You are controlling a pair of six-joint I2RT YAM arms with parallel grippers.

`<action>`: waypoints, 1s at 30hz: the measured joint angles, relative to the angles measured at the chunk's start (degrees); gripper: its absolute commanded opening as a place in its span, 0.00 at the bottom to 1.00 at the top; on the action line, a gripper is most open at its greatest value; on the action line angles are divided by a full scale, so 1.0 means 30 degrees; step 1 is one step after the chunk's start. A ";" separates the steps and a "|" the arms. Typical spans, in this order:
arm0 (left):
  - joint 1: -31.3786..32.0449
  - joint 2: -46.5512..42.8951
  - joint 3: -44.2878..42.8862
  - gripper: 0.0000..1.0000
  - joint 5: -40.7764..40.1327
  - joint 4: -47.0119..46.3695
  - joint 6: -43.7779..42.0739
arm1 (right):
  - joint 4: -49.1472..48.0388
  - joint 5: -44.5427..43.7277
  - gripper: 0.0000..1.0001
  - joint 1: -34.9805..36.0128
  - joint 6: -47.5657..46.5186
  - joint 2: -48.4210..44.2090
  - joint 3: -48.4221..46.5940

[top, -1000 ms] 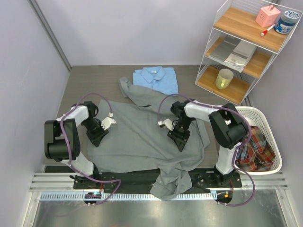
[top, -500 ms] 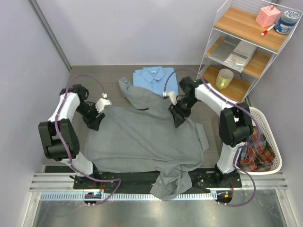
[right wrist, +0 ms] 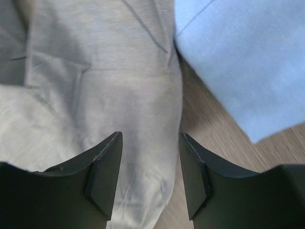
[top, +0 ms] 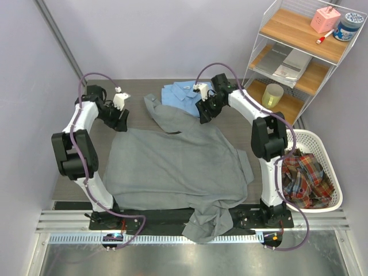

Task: Fold and stack the long sleeve shirts
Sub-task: Flatten the shirt out

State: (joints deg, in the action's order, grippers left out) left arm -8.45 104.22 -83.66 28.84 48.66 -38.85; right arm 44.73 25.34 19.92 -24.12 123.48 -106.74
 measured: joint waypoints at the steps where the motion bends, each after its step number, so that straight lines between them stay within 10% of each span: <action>1: 0.0007 0.0401 -0.0248 0.57 -0.0109 -0.0146 0.0189 | -0.0153 -0.0066 0.56 0.0000 0.0168 0.0772 -0.0350; 20: 0.0007 0.2317 -0.1239 0.58 -0.0969 -0.0546 0.0925 | -0.1501 -0.0444 0.50 0.1042 0.0546 0.3104 -0.2142; 30: 0.0007 0.2317 -0.0474 0.57 -0.0969 -0.0656 0.0984 | -0.1661 -0.1355 0.13 0.1217 0.0743 0.3854 -0.2659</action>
State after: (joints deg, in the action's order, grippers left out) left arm -8.43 111.18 -85.08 25.93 46.70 -35.90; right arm 39.75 21.28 23.57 -21.89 135.04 -114.72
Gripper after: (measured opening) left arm 0.573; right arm 0.266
